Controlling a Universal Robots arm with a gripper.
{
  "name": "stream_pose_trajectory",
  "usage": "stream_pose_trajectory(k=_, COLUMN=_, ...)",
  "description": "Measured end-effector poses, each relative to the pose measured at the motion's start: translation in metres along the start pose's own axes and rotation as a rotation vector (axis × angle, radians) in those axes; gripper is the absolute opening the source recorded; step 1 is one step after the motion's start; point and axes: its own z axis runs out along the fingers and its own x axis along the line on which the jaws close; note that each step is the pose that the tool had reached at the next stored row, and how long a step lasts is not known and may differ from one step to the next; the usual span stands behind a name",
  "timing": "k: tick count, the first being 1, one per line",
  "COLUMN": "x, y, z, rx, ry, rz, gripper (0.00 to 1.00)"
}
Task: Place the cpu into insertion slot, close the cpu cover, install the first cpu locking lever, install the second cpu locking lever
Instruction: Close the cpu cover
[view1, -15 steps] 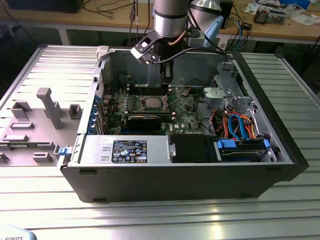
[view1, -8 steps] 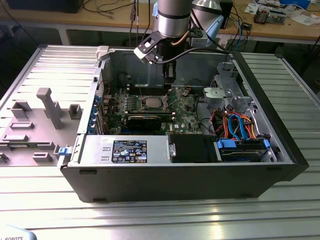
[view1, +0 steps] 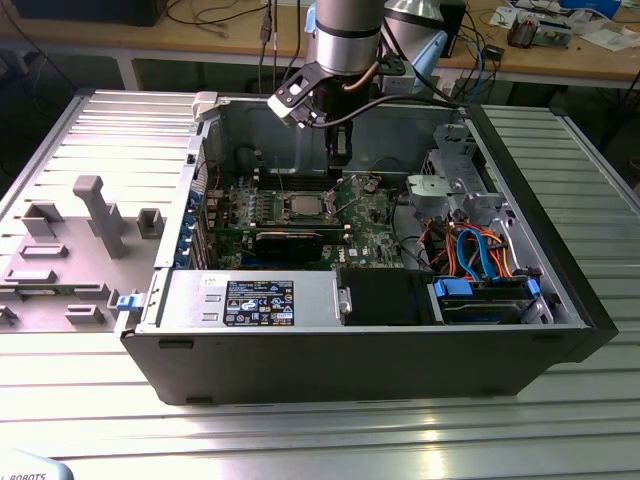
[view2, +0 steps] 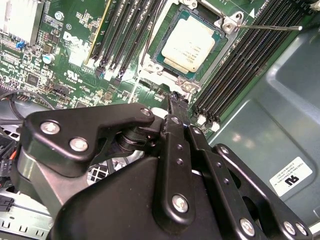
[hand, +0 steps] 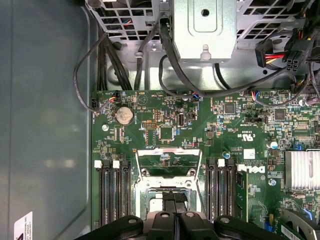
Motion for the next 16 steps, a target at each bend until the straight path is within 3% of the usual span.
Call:
stream_pose_trajectory(k=7, x=0.0, y=0.0023, z=0.0003, rx=-0.0002, ry=-0.0003, rz=0.01, gripper=0.11)
stream_pose_trajectory(k=12, x=0.0001, y=0.0151, z=0.0009, rx=-0.0001, ry=-0.0003, rz=0.009, gripper=0.11)
stream_pose_trajectory(k=16, x=0.0001, y=0.0173, z=0.0013, rx=0.0001, ry=0.0003, rz=-0.015, gripper=0.11)
